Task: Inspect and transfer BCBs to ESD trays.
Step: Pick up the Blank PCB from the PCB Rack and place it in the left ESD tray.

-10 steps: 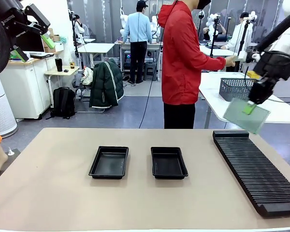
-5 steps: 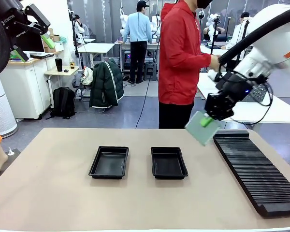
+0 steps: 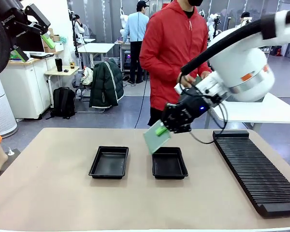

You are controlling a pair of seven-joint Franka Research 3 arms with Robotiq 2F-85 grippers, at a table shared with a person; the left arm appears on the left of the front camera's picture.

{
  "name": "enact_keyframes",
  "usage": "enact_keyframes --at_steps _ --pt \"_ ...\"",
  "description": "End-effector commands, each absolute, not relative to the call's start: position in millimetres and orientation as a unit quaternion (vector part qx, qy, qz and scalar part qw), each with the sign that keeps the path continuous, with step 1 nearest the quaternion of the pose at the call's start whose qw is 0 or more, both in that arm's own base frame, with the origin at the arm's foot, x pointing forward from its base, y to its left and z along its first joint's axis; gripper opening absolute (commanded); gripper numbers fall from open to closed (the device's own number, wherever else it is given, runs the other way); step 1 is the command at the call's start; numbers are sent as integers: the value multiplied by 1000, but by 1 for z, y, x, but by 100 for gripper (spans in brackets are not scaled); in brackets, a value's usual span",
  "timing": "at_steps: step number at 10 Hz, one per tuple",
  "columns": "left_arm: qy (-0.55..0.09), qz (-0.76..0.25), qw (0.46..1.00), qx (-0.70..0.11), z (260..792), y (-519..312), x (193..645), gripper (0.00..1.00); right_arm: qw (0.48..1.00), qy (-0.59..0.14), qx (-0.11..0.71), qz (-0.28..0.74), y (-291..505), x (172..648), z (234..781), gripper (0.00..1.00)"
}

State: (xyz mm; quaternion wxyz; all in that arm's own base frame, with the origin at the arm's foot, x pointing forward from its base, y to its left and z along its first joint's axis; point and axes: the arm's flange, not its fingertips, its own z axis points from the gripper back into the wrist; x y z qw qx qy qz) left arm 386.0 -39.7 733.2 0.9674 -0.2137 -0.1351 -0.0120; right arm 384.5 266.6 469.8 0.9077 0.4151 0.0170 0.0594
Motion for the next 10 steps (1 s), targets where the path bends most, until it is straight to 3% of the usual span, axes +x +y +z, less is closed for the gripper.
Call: enact_keyframes --at_steps 1,10 --pt "-136 -11 967 -216 732 -38 386 100 902 5 430 24 309 384 458 2" --pt "-136 -11 967 -216 732 -38 386 100 910 -42 410 -38 441 398 383 2"
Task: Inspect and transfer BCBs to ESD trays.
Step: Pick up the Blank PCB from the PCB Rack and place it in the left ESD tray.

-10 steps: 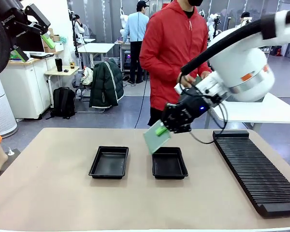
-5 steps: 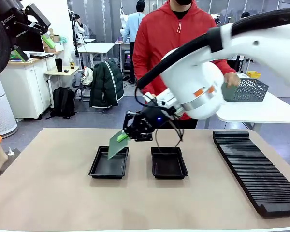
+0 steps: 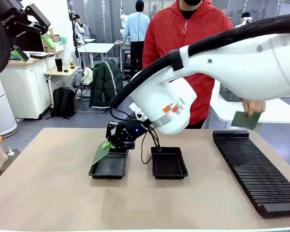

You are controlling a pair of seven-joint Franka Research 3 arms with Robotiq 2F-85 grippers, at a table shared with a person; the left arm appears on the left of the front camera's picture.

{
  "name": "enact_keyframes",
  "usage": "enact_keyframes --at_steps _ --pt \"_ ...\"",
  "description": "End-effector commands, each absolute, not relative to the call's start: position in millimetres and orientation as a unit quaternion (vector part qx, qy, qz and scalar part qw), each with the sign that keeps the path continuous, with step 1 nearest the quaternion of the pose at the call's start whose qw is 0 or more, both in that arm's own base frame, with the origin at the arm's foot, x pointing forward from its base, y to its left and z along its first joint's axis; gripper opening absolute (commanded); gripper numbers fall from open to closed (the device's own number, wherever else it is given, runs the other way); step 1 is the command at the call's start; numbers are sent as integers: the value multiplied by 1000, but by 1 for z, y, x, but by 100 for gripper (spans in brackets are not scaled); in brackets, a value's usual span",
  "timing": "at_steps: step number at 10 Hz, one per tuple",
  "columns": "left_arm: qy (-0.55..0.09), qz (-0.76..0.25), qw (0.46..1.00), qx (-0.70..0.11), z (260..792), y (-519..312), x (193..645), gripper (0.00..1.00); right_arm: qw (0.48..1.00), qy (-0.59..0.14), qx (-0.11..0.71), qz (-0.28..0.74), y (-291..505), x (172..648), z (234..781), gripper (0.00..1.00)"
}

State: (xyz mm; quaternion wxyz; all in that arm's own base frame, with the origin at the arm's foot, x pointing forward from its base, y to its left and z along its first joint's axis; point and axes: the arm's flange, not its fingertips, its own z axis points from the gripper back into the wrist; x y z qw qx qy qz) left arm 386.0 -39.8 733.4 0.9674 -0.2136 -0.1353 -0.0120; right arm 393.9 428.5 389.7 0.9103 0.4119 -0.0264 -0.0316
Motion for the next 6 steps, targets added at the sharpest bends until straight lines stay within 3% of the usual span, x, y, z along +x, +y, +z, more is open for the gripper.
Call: enact_keyframes --at_steps 1,6 --pt "-136 -11 967 -216 732 -38 386 100 910 -56 408 -54 444 401 373 2" --pt "-136 -11 967 -216 732 -38 386 100 911 -69 405 -36 453 432 323 2"
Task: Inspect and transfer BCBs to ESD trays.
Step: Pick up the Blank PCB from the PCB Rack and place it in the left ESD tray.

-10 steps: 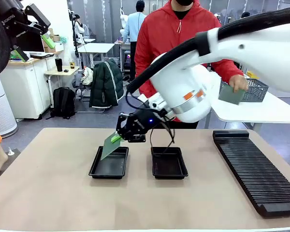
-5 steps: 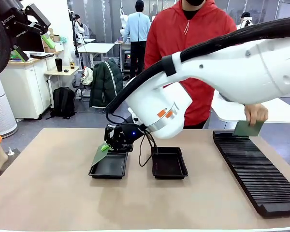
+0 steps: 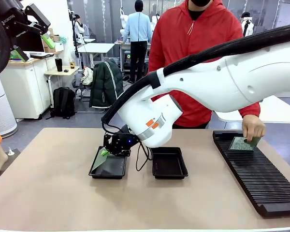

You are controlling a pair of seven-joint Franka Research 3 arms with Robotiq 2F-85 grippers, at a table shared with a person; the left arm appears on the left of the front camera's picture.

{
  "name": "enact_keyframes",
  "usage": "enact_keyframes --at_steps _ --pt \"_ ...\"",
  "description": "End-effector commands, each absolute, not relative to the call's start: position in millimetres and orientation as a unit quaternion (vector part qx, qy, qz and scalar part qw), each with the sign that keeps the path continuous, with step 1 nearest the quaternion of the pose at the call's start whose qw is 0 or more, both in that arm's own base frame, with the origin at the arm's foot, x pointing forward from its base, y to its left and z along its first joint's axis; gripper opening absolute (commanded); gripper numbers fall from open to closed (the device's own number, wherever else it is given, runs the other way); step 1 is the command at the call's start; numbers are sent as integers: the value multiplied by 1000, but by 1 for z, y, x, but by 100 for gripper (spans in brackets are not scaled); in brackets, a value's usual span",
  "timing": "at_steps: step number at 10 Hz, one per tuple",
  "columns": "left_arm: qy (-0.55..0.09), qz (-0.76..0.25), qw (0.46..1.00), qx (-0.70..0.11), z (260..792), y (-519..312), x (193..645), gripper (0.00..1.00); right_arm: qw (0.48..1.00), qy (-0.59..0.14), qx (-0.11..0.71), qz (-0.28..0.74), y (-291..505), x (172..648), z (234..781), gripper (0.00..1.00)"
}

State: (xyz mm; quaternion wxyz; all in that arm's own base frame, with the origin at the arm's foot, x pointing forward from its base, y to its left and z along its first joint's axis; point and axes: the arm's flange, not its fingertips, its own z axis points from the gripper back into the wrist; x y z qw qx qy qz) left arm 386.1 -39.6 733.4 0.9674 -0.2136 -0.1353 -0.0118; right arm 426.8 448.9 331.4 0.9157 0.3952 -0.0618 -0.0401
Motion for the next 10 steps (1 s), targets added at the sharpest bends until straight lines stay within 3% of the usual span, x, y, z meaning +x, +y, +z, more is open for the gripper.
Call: enact_keyframes --at_steps 1,10 --pt "-136 -11 967 -216 732 -38 386 100 911 -69 406 -33 454 439 317 2" --pt "-136 -11 967 -216 732 -38 386 100 925 -46 375 -48 455 473 285 2"
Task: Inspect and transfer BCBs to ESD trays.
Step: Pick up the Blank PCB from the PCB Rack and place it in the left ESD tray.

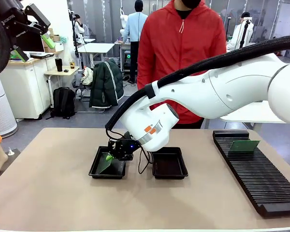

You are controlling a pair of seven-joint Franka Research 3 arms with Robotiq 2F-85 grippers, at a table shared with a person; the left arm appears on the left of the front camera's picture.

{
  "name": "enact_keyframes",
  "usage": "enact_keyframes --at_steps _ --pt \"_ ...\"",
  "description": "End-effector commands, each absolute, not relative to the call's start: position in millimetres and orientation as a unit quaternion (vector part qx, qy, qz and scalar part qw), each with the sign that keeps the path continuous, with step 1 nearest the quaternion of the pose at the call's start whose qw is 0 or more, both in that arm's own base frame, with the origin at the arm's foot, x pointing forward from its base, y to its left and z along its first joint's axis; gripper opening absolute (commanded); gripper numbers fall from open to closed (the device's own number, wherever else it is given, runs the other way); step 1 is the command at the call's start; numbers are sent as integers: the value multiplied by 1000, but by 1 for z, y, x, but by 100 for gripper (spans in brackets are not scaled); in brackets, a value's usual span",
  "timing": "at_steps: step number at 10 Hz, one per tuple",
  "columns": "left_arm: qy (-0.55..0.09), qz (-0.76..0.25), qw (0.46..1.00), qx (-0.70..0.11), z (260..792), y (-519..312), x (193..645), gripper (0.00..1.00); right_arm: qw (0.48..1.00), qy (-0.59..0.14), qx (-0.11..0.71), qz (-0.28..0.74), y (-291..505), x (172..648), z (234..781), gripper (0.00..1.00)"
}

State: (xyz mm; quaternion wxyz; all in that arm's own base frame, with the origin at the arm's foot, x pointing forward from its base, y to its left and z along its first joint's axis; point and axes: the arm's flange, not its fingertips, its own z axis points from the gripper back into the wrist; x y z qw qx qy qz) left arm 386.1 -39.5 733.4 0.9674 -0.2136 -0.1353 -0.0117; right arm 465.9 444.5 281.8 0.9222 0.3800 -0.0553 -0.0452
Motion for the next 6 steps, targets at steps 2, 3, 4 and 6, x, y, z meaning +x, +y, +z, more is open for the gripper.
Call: enact_keyframes --at_steps 2,3,4,6 --pt "-136 -11 967 -216 732 -38 386 100 922 -55 380 -45 445 466 282 2" --pt "-136 -11 967 -216 732 -38 386 100 922 -55 380 -45 445 466 282 2" --pt "-136 -11 967 -216 732 -38 386 100 922 -55 380 -45 445 466 282 2" --pt "-136 -11 967 -216 732 -38 386 100 922 -55 380 -45 445 466 282 2"
